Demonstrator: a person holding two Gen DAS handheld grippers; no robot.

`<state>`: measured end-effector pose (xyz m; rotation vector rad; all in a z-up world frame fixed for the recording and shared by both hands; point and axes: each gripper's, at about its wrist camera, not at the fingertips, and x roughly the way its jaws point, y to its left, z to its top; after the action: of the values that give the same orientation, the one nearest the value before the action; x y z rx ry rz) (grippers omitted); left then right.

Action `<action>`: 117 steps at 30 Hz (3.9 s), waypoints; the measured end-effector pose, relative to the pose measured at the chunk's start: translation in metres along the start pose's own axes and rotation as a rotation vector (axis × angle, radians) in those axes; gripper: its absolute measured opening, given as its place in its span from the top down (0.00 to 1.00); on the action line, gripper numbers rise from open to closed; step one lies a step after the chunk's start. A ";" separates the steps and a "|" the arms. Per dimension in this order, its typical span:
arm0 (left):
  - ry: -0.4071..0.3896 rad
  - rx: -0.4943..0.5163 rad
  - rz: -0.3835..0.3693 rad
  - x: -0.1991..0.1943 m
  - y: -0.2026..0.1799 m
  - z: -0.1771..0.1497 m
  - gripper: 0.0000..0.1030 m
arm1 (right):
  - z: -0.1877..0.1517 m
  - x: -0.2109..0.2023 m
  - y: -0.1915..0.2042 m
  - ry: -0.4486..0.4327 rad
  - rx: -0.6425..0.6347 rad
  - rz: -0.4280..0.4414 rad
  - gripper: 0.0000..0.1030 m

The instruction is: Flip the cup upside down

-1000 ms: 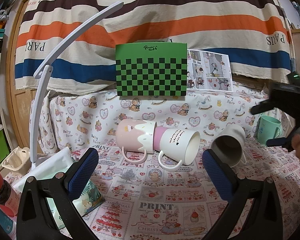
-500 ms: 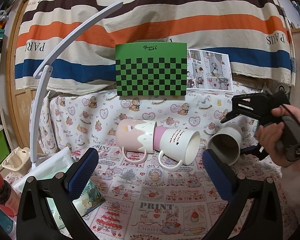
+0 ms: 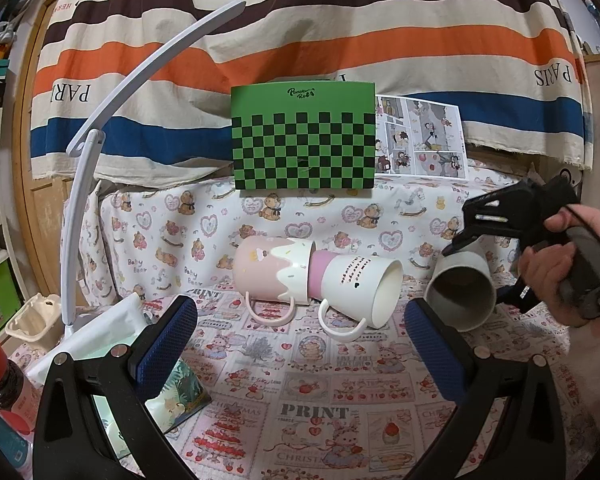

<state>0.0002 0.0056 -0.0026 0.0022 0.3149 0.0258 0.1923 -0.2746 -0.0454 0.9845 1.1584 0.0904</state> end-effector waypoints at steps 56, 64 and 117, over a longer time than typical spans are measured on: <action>0.012 -0.009 0.018 0.003 0.003 0.000 0.00 | -0.130 -0.102 -0.021 -0.689 -1.098 -0.203 0.00; 0.002 -0.006 0.044 0.001 0.002 0.000 0.00 | -0.134 -0.104 -0.030 -0.780 -1.134 -0.210 0.00; 0.873 -0.152 -0.317 0.136 -0.121 0.036 0.26 | -0.110 -0.118 -0.050 -0.854 -0.883 -0.276 0.00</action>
<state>0.1436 -0.1115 -0.0108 -0.2145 1.1820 -0.2719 0.0317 -0.3005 0.0004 0.0207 0.3534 -0.0432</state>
